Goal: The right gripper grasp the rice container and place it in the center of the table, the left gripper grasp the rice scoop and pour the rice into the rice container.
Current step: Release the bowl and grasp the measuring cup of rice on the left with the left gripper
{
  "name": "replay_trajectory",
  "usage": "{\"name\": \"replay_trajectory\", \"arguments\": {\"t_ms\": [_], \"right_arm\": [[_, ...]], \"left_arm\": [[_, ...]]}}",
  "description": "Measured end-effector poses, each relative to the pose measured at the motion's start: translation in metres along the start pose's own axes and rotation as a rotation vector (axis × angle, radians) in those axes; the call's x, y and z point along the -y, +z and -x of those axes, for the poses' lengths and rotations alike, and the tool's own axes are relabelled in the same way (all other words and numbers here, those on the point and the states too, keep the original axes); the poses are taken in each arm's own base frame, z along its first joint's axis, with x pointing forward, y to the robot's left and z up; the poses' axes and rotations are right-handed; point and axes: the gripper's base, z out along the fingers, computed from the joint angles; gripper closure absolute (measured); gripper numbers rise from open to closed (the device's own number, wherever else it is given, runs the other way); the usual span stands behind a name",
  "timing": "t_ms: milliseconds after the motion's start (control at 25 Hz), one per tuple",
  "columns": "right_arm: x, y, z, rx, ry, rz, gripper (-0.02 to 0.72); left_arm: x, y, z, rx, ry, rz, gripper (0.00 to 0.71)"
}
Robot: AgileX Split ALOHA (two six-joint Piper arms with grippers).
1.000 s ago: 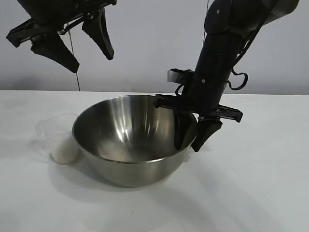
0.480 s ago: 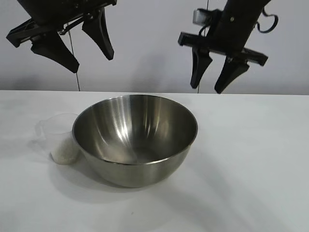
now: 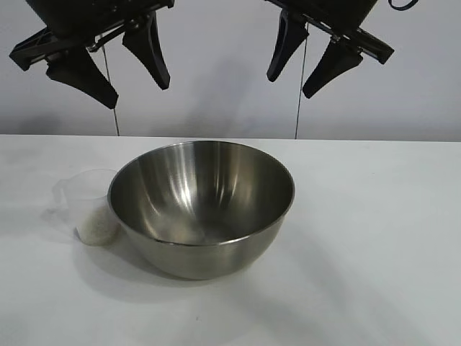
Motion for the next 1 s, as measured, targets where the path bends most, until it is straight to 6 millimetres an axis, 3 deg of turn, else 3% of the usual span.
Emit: {"name": "replay_trajectory", "arguments": {"t_ms": [320,1000], "right_arm": [[-0.007,-0.021,-0.003,0.043,-0.043,-0.007,0.324],[-0.003,-0.021,-0.003,0.041,-0.066,-0.055,0.324]], "left_arm": [[0.001,0.000,0.005,0.058,-0.003,-0.013,0.230],[0.001,0.000,0.006,0.068,-0.003,-0.015,0.230]]}}
